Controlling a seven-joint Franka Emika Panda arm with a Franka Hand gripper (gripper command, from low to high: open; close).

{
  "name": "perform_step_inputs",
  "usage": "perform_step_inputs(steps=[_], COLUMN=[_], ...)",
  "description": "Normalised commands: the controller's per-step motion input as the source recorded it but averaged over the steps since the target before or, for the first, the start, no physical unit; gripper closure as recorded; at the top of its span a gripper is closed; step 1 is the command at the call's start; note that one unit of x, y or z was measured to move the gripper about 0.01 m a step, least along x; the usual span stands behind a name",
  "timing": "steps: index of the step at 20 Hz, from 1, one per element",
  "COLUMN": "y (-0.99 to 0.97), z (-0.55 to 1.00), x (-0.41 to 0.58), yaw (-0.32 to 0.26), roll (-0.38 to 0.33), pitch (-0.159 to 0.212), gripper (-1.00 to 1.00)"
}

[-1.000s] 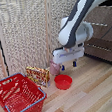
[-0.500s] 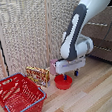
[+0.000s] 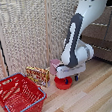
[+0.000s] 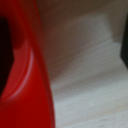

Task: Move your gripper in the direction of the red bowl and clutch it softly. Cautiously raise the red bowl up from the surface. Hover the red bowl above the basket and gently bring it down inside. Let go of the gripper's grasp when the red bowl is within the basket.

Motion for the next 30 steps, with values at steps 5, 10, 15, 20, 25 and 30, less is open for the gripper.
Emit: perform_step_inputs(steps=[5, 10, 15, 20, 25, 30], y=[0.0, 0.04, -0.01, -0.06, -0.06, -0.04], z=[-0.01, 0.0, 0.29, 0.76, 0.81, 0.83], x=[0.0, 0.016, 0.11, 0.135, 0.179, 0.273], yaw=[0.0, 0.0, 0.036, 0.092, 0.117, 0.109], roll=[0.0, 0.005, 0.076, 0.113, 0.098, 0.094], pitch=[-0.003, -0.014, 0.015, 0.094, 0.106, 0.101], gripper=[1.0, 1.0, 1.0, 1.0, 1.0, 1.0])
